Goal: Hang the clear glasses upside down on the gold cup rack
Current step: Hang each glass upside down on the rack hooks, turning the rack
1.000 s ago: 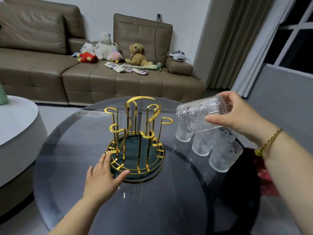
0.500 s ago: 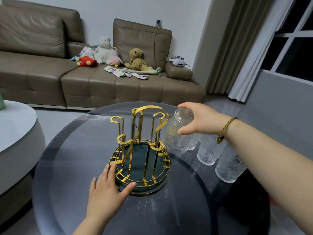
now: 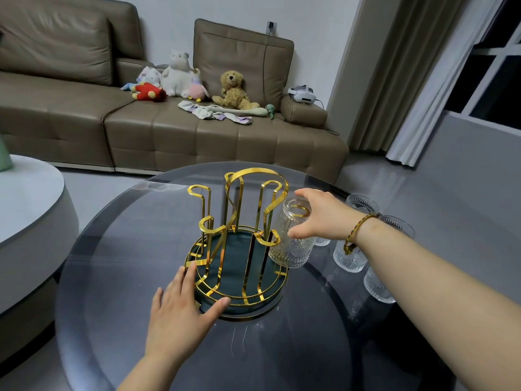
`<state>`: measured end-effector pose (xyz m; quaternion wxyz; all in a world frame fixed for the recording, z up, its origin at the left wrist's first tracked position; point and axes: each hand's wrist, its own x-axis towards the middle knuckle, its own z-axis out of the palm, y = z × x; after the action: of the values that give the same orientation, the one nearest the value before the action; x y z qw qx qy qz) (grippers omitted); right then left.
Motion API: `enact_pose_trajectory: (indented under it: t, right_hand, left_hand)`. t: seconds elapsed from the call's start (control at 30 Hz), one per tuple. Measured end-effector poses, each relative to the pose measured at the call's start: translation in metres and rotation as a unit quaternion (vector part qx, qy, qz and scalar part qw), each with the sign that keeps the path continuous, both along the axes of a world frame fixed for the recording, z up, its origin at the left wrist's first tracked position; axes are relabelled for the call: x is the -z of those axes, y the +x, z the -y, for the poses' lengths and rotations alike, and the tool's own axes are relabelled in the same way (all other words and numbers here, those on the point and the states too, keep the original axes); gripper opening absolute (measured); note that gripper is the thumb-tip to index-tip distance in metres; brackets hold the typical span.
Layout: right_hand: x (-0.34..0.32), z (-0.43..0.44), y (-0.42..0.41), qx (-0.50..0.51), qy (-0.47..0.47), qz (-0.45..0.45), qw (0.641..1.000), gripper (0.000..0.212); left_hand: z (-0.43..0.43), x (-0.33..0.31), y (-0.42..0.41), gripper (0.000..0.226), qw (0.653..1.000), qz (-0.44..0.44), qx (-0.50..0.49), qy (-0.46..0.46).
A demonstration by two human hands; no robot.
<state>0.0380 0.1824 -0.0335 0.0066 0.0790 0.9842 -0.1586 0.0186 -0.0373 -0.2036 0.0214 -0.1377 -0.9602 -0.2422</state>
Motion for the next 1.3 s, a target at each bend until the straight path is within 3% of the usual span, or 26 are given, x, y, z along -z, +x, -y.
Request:
enact_pose_trajectory:
  t: [0.37,0.53,0.6,0.7,0.83,0.93,1.03,1.1,1.3]
  right_hand:
    - [0.002,0.003,0.002,0.007,-0.015,0.011,1.000,0.089]
    - [0.006,-0.002,0.024,0.042,-0.111,-0.099,0.988,0.082]
    - [0.019,-0.008,0.042,0.078,-0.140,-0.232,0.959,0.062]
    - [0.048,-0.016,0.073,0.162,-0.108,-0.399,0.896,0.036]
    - [0.087,-0.029,0.109,0.259,-0.079,-0.476,0.837,0.040]
    - [0.102,-0.048,0.128,0.310,-0.079,-0.531,0.785,0.051]
    - [0.123,-0.066,0.137,0.403,-0.174,-0.467,0.767,0.077]
    - [0.135,-0.072,0.133,0.447,-0.232,-0.395,0.768,0.094]
    - [0.145,-0.087,0.108,0.443,-0.300,-0.315,0.784,0.113]
  left_hand:
    - [0.000,-0.001,0.002,0.101,1.000,-0.001,0.001,0.018]
    - [0.002,-0.006,0.005,0.094,1.000,0.001,0.009,0.024]
    - [0.002,-0.010,0.009,0.086,0.999,-0.007,0.018,0.027]
    - [0.002,-0.016,0.022,0.075,0.997,-0.049,0.042,0.037]
    - [0.001,-0.015,0.049,0.085,0.982,-0.147,0.116,0.025]
    - [-0.009,-0.023,0.071,0.072,0.964,-0.179,0.198,0.008]
    - [-0.025,-0.018,0.088,0.062,0.944,-0.176,0.271,-0.062]
    - [-0.035,-0.013,0.091,0.043,0.938,-0.195,0.276,-0.078]
    - [-0.041,-0.012,0.089,0.035,0.942,-0.186,0.259,-0.103]
